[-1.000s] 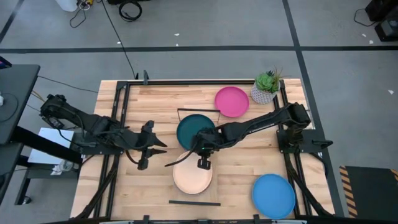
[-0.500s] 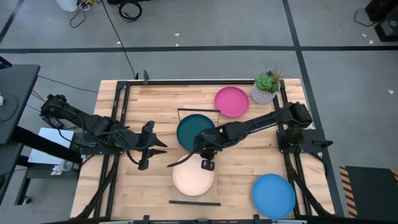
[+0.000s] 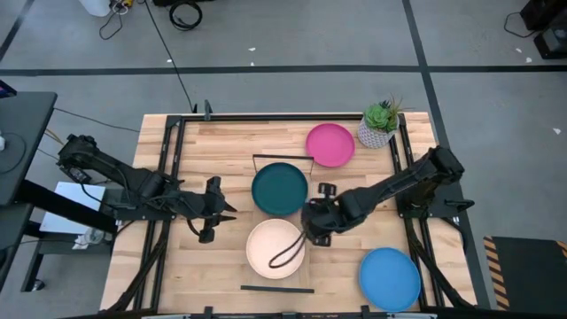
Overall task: Place and stack plates onto a shelf
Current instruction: Stack the light blue plate on top of the dark blue plate on the shelf
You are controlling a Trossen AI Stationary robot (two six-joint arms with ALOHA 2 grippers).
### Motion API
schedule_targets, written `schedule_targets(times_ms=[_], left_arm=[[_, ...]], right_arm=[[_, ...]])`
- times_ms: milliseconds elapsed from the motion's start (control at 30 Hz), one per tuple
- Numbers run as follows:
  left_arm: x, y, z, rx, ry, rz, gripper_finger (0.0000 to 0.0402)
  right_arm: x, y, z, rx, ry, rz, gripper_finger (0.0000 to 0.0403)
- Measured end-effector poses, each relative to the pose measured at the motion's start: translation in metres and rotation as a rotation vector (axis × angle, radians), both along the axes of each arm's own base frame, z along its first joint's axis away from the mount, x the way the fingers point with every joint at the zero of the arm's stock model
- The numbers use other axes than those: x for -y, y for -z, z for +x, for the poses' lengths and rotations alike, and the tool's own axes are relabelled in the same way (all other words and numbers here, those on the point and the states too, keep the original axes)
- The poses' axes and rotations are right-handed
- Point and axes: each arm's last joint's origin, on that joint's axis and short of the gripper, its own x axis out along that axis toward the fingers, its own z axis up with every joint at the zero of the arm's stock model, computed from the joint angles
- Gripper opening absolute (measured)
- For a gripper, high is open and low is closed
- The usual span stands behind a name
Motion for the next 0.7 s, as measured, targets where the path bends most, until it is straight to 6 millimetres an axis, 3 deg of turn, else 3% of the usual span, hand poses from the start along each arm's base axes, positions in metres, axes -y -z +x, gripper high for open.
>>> schedule_targets(times_ms=[267,700], left_arm=[[0.000,0.003,0.000,-0.008,-0.004,-0.010,0.0103],[0.000,0.003,0.000,-0.009,-0.003,-0.007,0.0103]], right_arm=[[0.016,0.029,-0.041,-0.040,0.092,-0.057,0.0067],[0.109,0.080,-0.092,0.002,0.146,-0.070,0.0067]])
